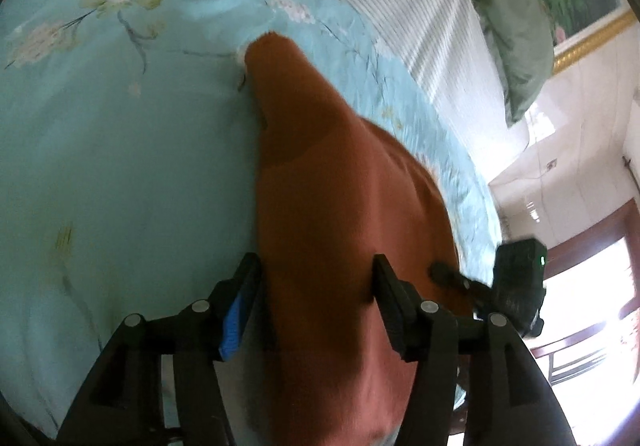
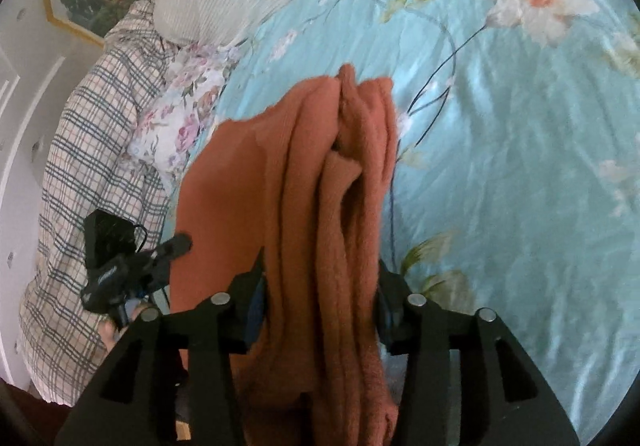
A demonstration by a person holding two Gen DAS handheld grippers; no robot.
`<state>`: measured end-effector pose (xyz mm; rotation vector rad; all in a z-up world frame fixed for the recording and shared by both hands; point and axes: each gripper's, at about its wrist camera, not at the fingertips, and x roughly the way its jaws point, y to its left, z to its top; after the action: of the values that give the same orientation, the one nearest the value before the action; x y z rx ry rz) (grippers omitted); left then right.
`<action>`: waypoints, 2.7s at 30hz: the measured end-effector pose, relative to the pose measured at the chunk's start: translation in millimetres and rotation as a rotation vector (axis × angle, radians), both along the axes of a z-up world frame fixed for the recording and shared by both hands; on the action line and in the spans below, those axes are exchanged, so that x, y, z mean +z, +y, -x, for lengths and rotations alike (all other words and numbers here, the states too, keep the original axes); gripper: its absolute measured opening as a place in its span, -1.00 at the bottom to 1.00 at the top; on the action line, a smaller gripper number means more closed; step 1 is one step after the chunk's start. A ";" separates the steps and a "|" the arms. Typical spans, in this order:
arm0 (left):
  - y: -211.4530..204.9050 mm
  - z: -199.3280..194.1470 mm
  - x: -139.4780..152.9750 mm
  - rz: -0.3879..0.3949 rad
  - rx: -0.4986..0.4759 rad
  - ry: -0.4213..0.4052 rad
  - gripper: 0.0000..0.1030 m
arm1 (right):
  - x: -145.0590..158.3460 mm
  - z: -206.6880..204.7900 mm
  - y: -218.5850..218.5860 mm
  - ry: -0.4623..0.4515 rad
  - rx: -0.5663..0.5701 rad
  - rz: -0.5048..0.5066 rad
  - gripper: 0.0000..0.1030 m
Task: Fold small clothes
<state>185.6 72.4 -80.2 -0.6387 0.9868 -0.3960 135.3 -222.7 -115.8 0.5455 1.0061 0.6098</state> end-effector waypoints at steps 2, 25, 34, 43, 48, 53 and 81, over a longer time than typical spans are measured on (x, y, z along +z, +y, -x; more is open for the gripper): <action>1.8 -20.5 -3.7 0.030 0.001 0.018 0.12 | 5.4 0.1 -4.6 -0.015 -0.017 0.005 -0.07; 6.7 -50.7 26.3 -0.086 0.044 -0.073 0.08 | 56.4 -34.3 -2.7 -0.222 -0.033 -0.009 -0.78; -34.6 -69.3 -0.9 -0.449 0.009 -0.065 0.14 | -6.3 -53.9 -9.0 -0.066 -0.101 0.090 -0.75; -17.1 -23.3 45.1 -0.341 0.035 -0.144 -0.08 | 68.9 -14.2 -14.7 -0.191 -0.111 0.036 -0.61; -31.6 10.6 54.1 -0.126 -0.098 -0.209 -0.14 | 55.8 -25.5 29.4 -0.128 0.006 -0.051 -0.61; -43.7 7.3 13.2 -0.226 -0.108 -0.105 -0.55 | 11.8 -51.4 37.7 -0.052 -0.104 0.174 -0.69; -37.4 127.6 29.8 -0.317 -0.100 -0.167 -0.88 | 35.9 73.0 2.7 -0.152 -0.083 0.097 -0.89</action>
<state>57.9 35.0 -50.4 -0.2664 0.8997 -0.3645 62.2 -220.0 -79.9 0.4462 0.8603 0.5181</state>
